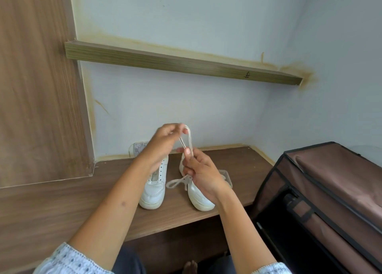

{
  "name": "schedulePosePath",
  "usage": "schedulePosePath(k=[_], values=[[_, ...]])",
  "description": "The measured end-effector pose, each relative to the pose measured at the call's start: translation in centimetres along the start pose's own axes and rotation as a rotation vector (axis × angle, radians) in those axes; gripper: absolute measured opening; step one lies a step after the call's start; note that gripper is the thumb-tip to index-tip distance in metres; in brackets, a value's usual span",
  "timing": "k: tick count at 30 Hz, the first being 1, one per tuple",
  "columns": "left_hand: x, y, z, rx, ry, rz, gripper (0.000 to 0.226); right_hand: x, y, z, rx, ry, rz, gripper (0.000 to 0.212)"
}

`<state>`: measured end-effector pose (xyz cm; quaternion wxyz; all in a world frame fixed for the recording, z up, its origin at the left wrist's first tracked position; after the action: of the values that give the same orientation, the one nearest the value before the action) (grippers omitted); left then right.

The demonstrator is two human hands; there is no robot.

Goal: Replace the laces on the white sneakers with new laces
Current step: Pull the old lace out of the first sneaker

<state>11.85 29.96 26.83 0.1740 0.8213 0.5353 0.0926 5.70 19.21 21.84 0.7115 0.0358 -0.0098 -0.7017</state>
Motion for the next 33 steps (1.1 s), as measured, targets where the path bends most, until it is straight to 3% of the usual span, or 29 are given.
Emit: schedulePosePath(k=[4,7,10,14,16,18,20,23,26,29,33], values=[[3.8,0.4,2.4,0.086,-0.143,-0.259,0.027,1.0,-0.3,-1.1,-0.025,-0.156,-0.062,0.033],[5.4,-0.3,5.2,0.195,-0.169,-0.333,0.031,1.7,-0.1,-1.6,-0.043,-0.245,-0.118,0.034],[6.4,-1.5,8.0,0.386,-0.039,-0.273,0.029,1.9,0.1,-2.3,-0.063,-0.344,-0.185,0.033],[7.3,-3.6,11.2,0.569,0.443,0.088,0.026,1.7,1.0,-3.1,-0.002,-0.649,-0.268,0.026],[7.2,-3.6,11.9,0.460,0.504,0.137,0.026,1.4,1.6,-3.7,0.008,-0.906,-0.308,0.024],[6.7,-3.3,11.5,0.239,0.399,0.081,0.028,0.9,2.1,-3.8,0.038,-1.051,-0.304,0.023],[5.8,-3.2,10.7,0.094,0.271,0.058,0.039,0.1,2.7,-3.5,0.084,-1.029,-0.202,0.023],[3.8,-3.6,10.2,0.076,0.113,0.106,0.050,-1.5,3.4,-3.0,0.144,-0.876,-0.035,0.020],[2.8,-3.9,11.2,0.127,0.038,0.098,0.056,-2.1,4.2,-3.4,0.207,-0.809,-0.060,0.018],[2.9,-3.6,12.7,0.159,0.037,0.041,0.060,-1.6,4.9,-4.5,0.143,-0.680,-0.141,0.017],[3.3,-3.0,15.3,0.295,0.013,0.044,0.052,-0.8,5.9,-6.9,0.119,-0.700,-0.209,0.017]])
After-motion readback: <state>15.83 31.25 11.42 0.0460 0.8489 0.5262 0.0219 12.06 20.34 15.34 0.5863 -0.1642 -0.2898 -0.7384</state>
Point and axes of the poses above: each hand's wrist, its own y-axis towards the middle knuckle, its own x-axis out of the back of the hand, z = x × y, the point moved 4 cm from there along y, towards the middle knuckle, and after that the axes turned 6 degrees about -x, right-handed, at the moved point
